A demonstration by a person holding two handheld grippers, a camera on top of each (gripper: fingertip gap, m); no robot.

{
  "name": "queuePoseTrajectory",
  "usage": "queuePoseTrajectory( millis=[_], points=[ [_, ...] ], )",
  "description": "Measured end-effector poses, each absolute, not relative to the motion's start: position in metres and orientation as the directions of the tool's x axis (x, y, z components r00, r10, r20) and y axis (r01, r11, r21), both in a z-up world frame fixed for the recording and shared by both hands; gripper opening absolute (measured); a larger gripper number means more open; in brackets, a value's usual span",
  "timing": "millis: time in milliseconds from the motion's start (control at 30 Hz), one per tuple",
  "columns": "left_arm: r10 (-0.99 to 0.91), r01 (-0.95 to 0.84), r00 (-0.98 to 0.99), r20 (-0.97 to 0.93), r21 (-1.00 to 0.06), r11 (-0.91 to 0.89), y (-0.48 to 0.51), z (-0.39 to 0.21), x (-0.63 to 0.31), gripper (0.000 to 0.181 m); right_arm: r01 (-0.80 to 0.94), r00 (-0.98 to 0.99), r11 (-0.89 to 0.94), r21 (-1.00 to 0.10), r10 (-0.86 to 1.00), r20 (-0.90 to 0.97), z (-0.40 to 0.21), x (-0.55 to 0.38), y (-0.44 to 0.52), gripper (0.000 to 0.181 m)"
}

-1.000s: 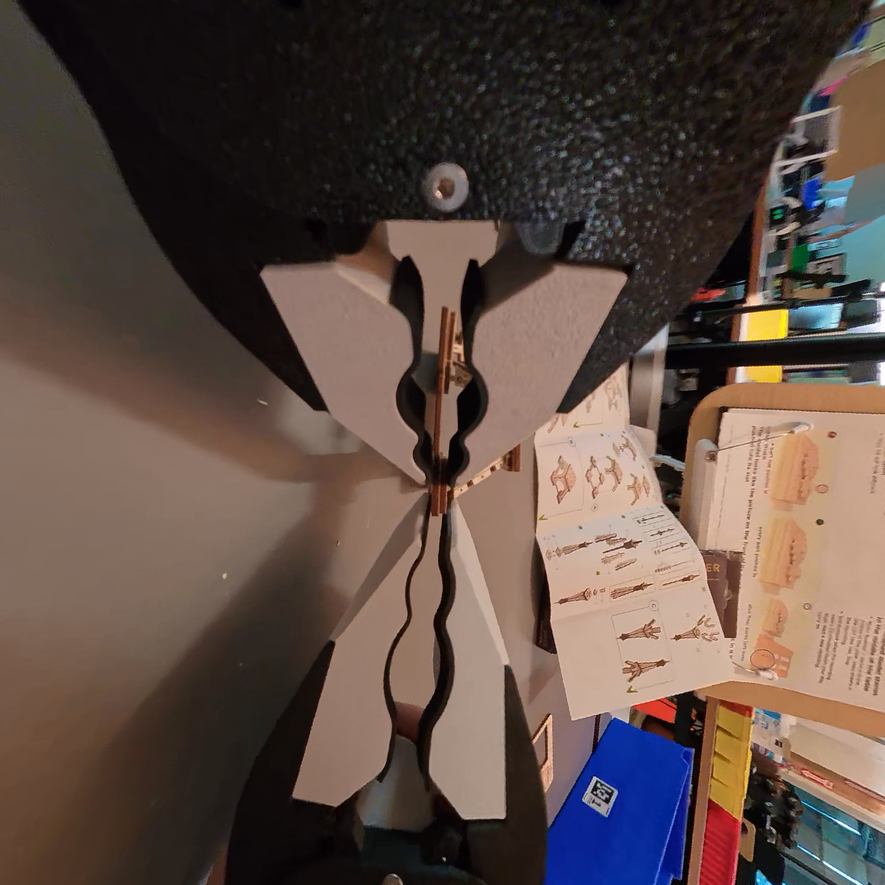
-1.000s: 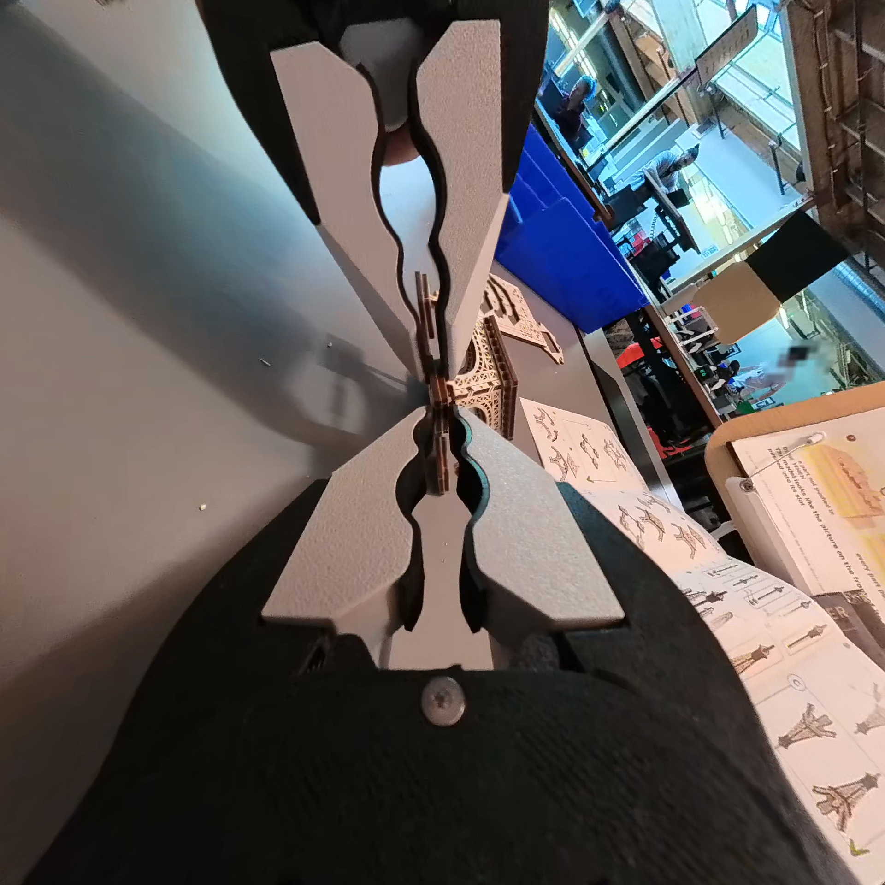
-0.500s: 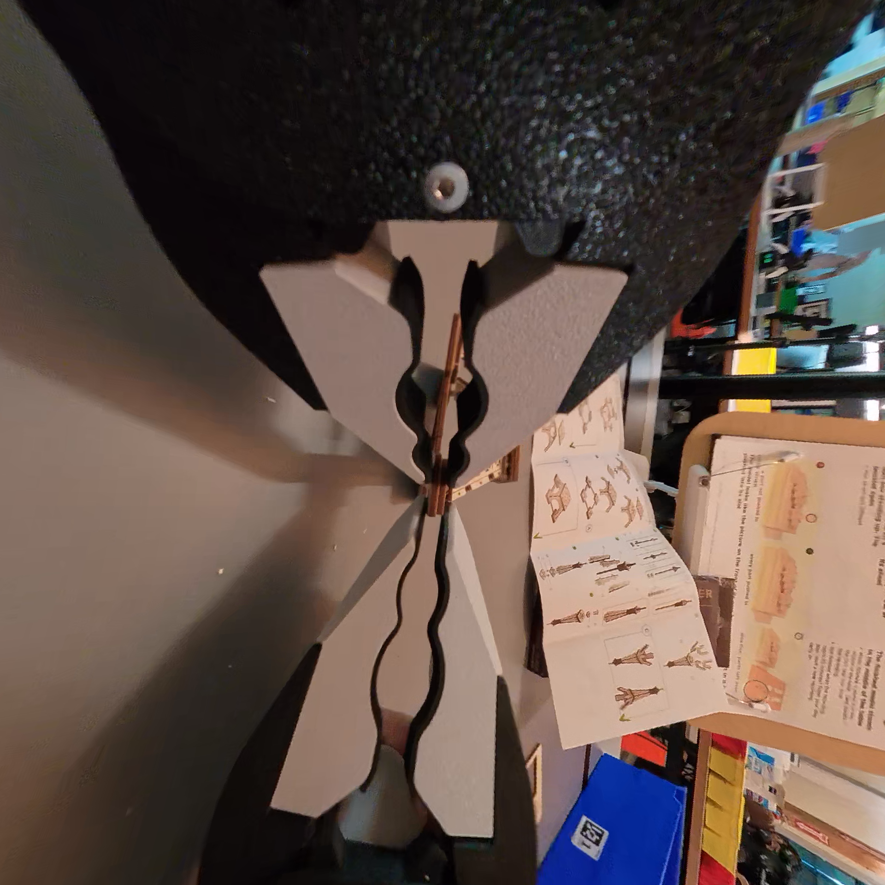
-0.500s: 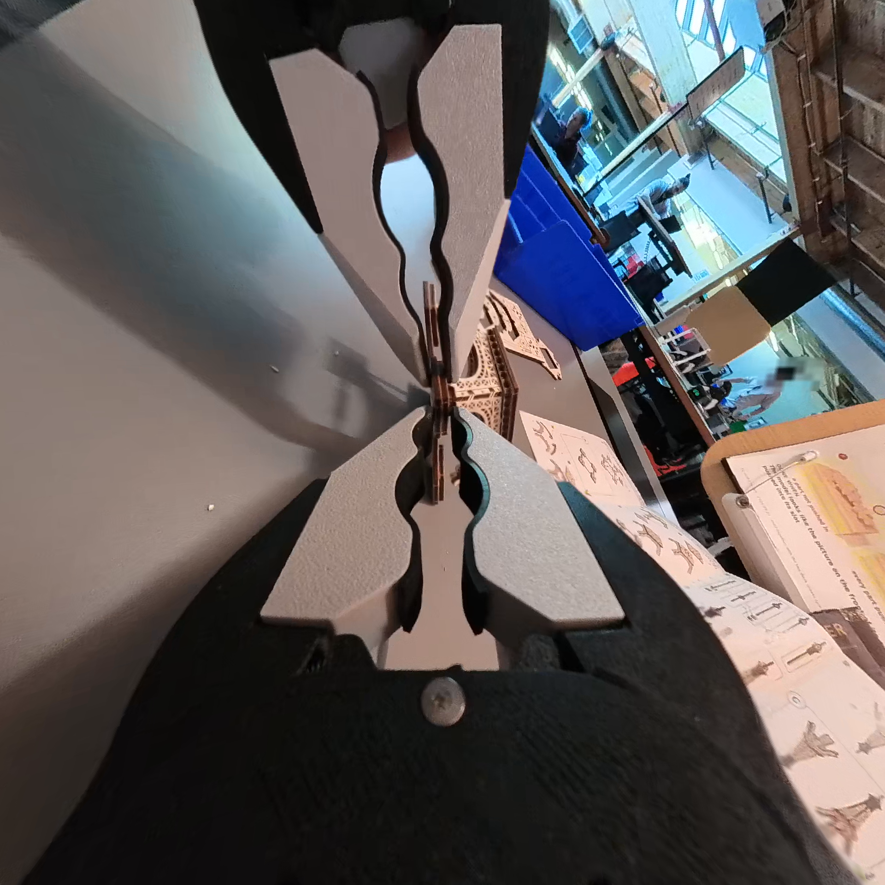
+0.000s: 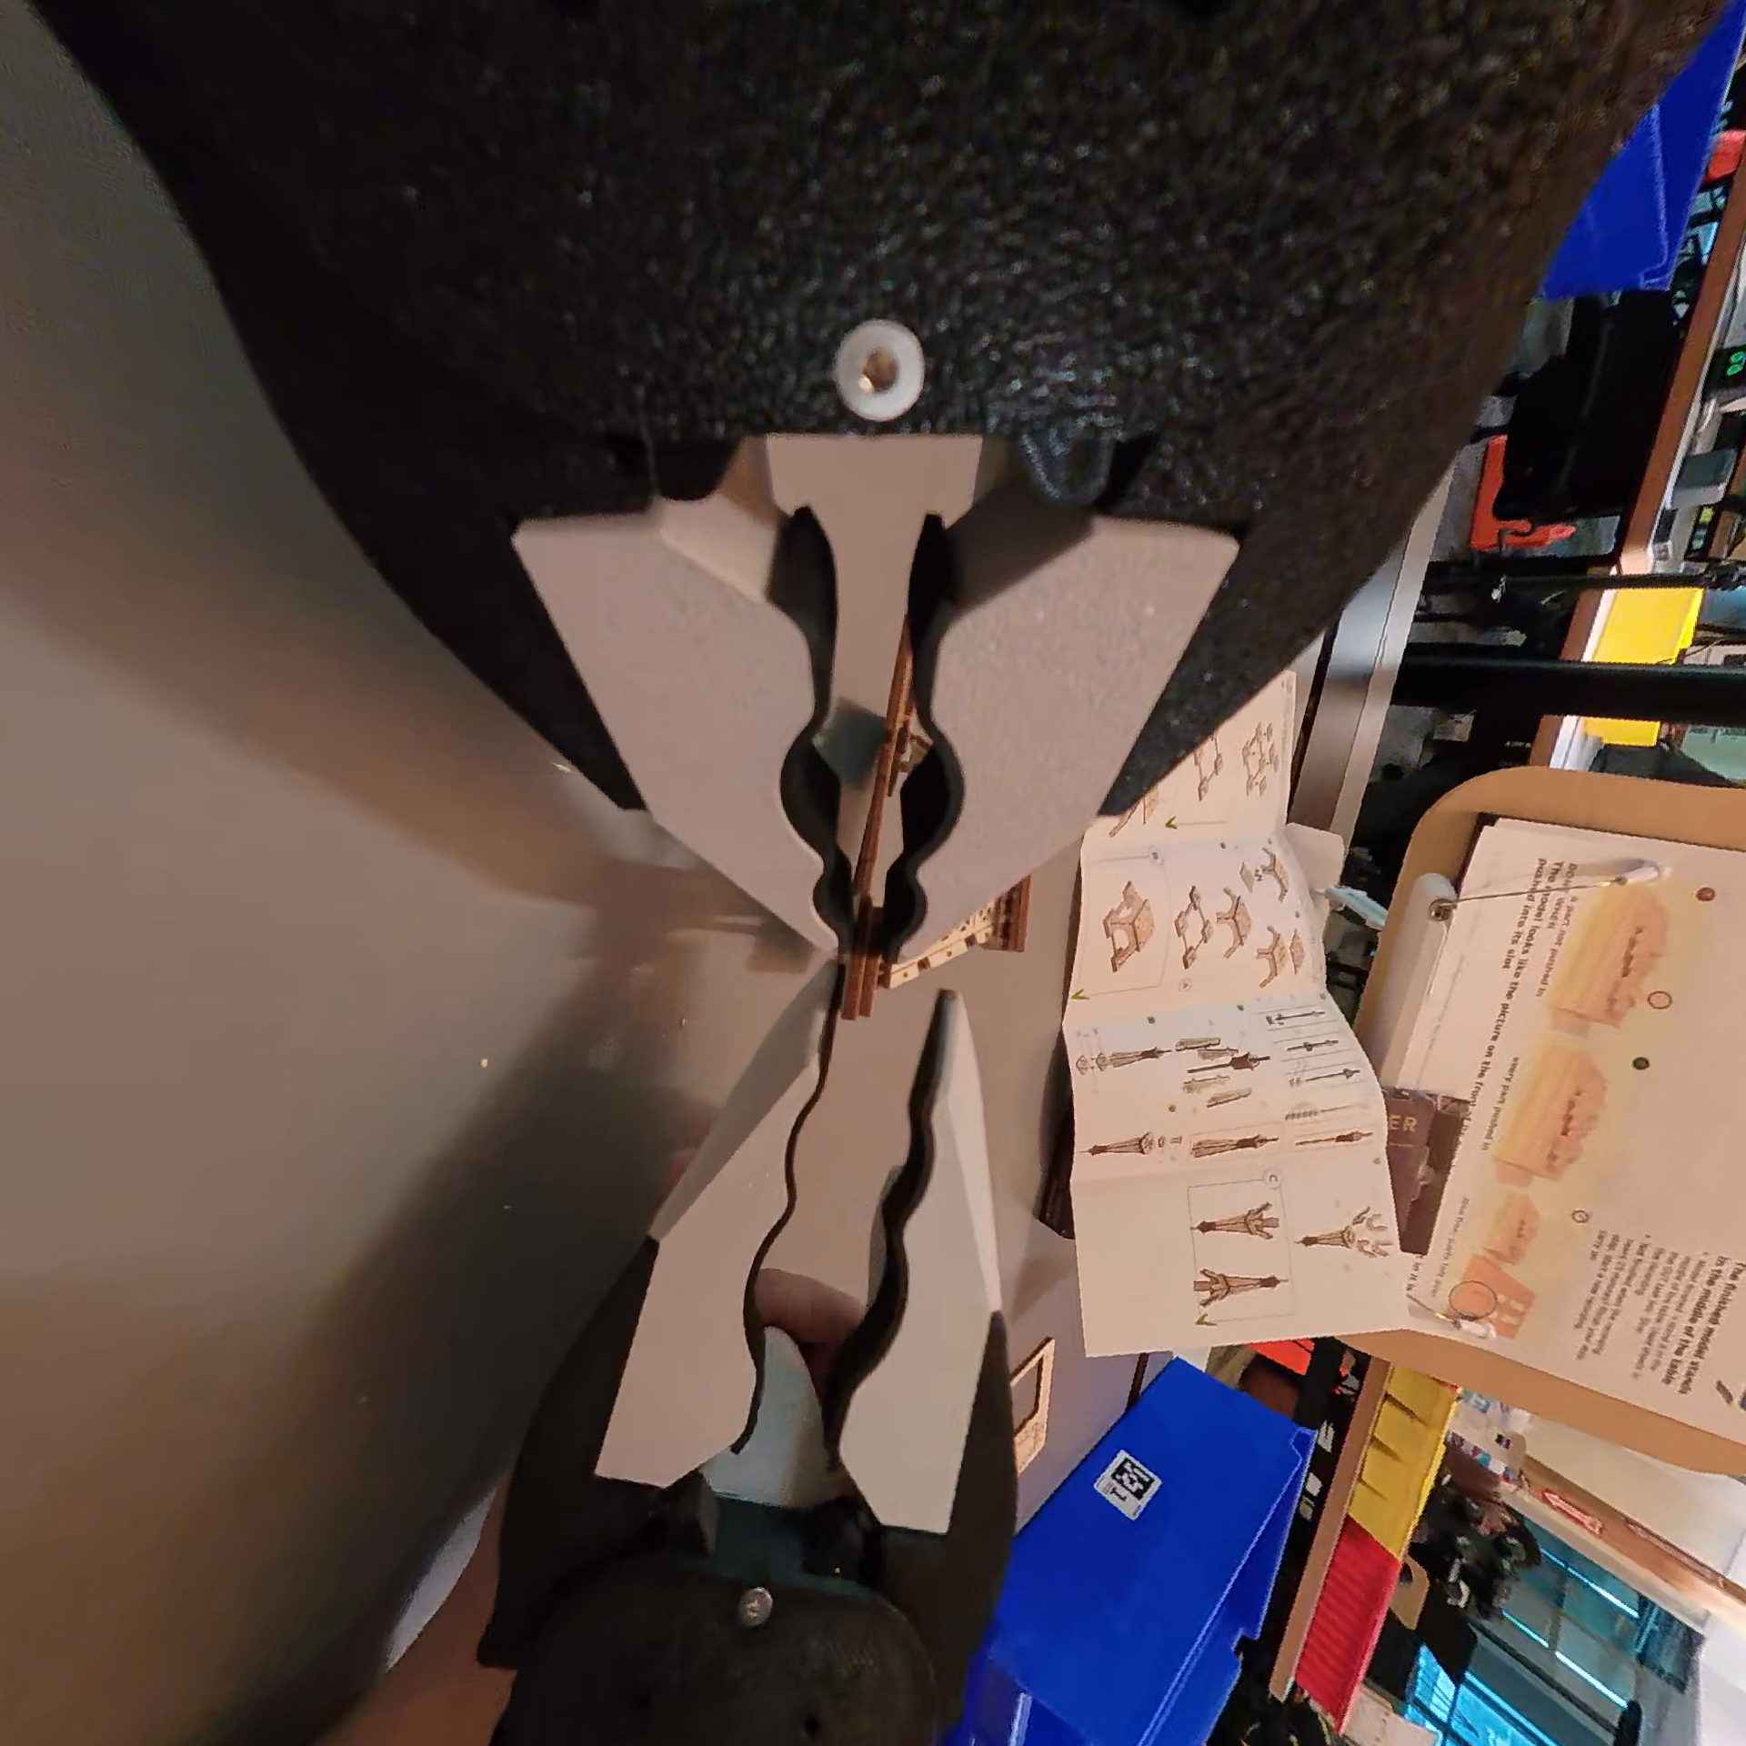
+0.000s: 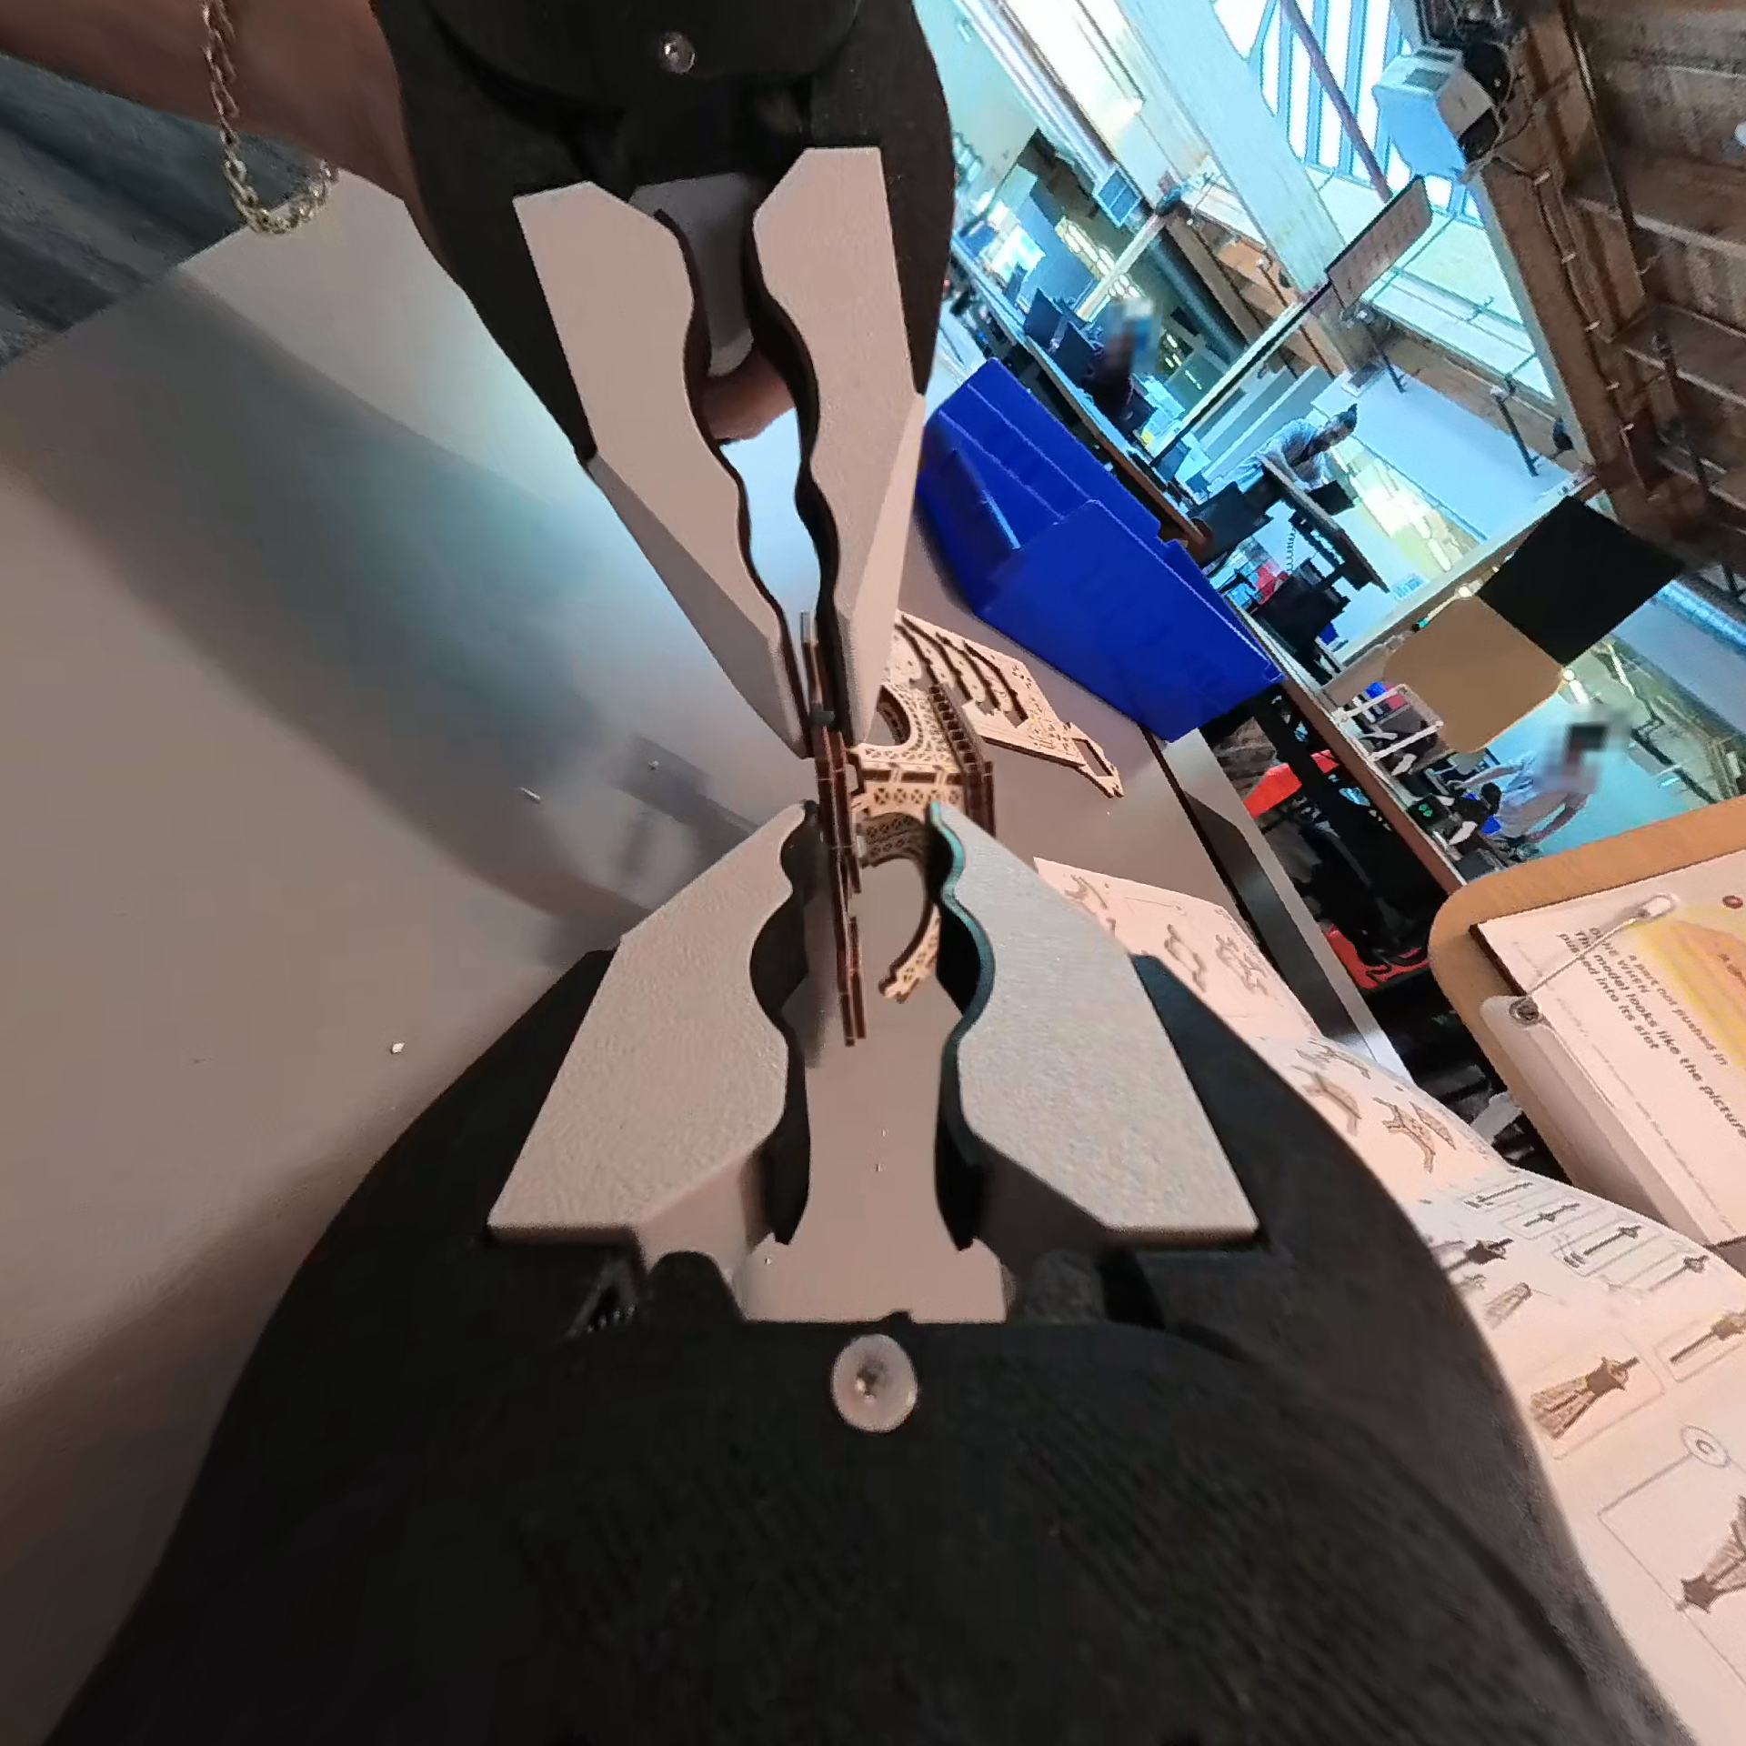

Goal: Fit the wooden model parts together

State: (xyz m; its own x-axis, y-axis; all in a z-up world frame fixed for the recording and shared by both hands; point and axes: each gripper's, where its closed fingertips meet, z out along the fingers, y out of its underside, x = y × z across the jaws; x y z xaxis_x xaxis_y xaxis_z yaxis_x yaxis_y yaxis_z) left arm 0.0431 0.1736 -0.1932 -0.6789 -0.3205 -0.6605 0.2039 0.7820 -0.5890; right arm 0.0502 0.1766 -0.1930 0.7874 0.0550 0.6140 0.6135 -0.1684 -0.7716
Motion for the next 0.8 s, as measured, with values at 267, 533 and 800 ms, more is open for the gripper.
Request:
queuePoseTrajectory(
  millis=[267, 533, 800],
  points=[
    [-0.3, 0.23, -0.688, -0.661, -0.59, 0.774, 0.1745, -0.1925, 0.0412, 0.003, 0.633, 0.774, -0.145, -0.761, 0.085, 0.628, -0.1933, 0.0445, 0.1795, 0.013],
    [-0.312, 0.223, -0.684, -0.66, -0.596, 0.771, 0.1759, -0.1925, 0.043, 0.003, 0.652, 0.755, -0.173, -0.738, 0.06, 0.653, -0.1934, 0.0458, 0.181, 0.011],
    [-0.321, 0.218, -0.679, -0.66, -0.599, 0.77, 0.1768, -0.1921, 0.0425, 0.003, 0.647, 0.758, -0.181, -0.741, 0.052, 0.65, -0.1929, 0.0455, 0.182, 0.011]
  ],
)
